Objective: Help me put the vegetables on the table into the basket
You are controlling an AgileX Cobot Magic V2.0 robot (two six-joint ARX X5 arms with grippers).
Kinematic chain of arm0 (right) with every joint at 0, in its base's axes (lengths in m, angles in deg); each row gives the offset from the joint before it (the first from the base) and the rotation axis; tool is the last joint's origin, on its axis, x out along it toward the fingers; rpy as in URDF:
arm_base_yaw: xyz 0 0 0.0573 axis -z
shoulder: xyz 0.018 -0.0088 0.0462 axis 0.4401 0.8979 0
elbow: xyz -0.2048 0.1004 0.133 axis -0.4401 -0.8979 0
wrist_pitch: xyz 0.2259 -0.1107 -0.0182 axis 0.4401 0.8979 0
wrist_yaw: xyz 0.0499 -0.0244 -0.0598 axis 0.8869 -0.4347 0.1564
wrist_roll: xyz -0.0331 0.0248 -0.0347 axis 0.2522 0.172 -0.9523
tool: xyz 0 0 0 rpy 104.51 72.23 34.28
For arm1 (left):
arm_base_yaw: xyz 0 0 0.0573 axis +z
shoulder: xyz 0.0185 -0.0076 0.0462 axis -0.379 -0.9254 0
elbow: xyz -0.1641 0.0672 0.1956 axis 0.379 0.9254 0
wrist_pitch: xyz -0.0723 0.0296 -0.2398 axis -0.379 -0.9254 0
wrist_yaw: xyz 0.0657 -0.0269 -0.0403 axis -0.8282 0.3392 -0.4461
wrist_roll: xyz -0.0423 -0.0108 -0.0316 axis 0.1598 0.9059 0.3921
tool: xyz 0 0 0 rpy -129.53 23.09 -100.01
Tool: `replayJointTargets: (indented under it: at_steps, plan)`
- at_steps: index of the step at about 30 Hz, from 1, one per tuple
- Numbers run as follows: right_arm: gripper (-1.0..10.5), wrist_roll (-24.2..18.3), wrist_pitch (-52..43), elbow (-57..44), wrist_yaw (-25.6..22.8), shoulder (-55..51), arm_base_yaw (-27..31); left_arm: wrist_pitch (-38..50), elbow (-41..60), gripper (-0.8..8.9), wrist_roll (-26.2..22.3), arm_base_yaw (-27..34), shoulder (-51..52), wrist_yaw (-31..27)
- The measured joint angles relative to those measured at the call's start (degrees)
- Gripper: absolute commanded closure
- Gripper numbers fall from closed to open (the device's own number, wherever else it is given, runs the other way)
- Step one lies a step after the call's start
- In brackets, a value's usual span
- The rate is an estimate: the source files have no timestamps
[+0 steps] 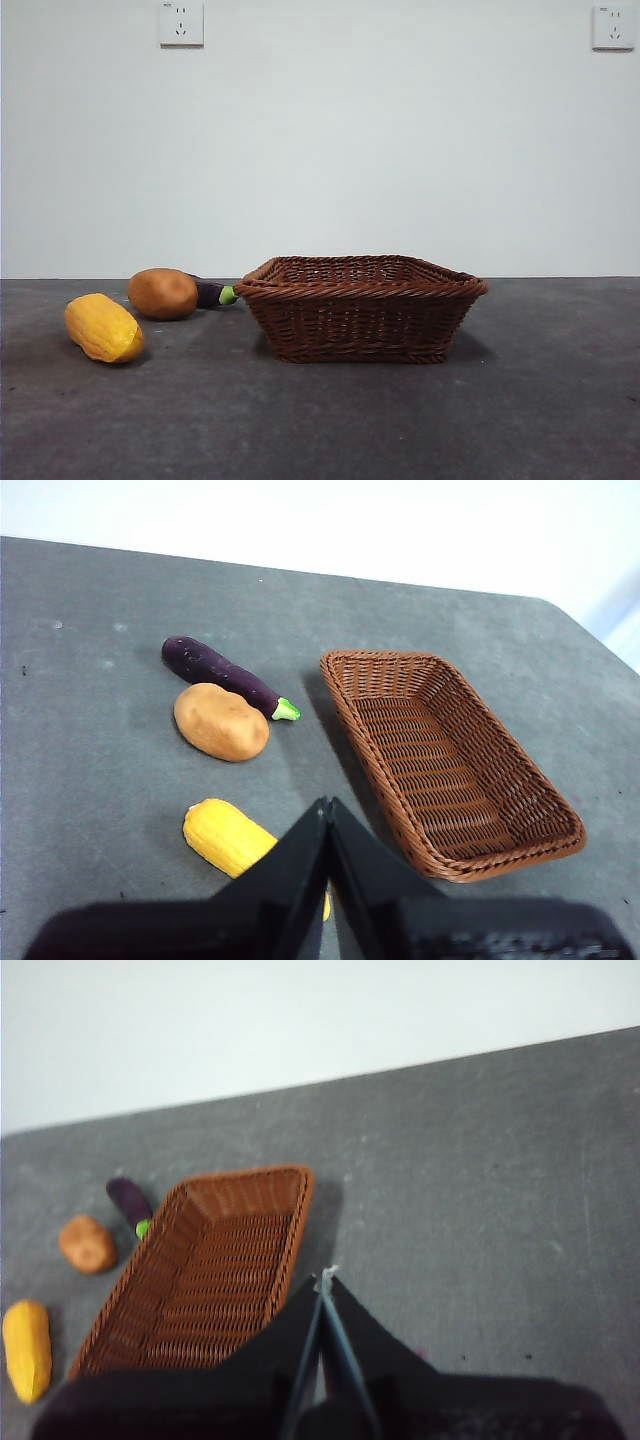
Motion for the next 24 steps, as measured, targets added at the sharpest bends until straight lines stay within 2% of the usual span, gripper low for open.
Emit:
replayJointTargets:
  at_steps: [7,11,13,17,18,20,24]
  plan:
    - [9.6,-3.45,3.41,2.99,0.48,3.74,0.00,-3.54,-4.09,8.18,-2.10,-0.92,-1.99,0.07]
    - [9.2,-4.98,5.42,3.78,1.97,4.72,0.00,-4.26,-5.09,8.03,-2.78,-1.79,-3.02,2.32]
    - [8.2,-5.51,6.14,4.26,2.21,5.09,0.00,-4.79,-5.90,7.02,-2.82,-1.97,-3.67,2.97]
    - [5.6,-5.95,6.45,5.22,2.38,5.29,0.00,-4.98,-7.80,3.05,-2.97,-1.99,-4.70,2.99]
    - [4.3,-5.95,6.69,5.79,2.40,5.29,0.00,-5.03,-8.33,2.22,-2.97,-1.99,-4.94,3.02]
    - [3.3,-5.97,7.65,6.75,2.40,5.57,0.00,-5.42,-8.87,2.15,-2.99,-2.01,-5.29,3.02]
    - [3.1,-5.97,10.12,7.67,3.98,7.32,0.00,-6.54,-9.18,2.15,-3.02,-2.01,-6.38,3.06]
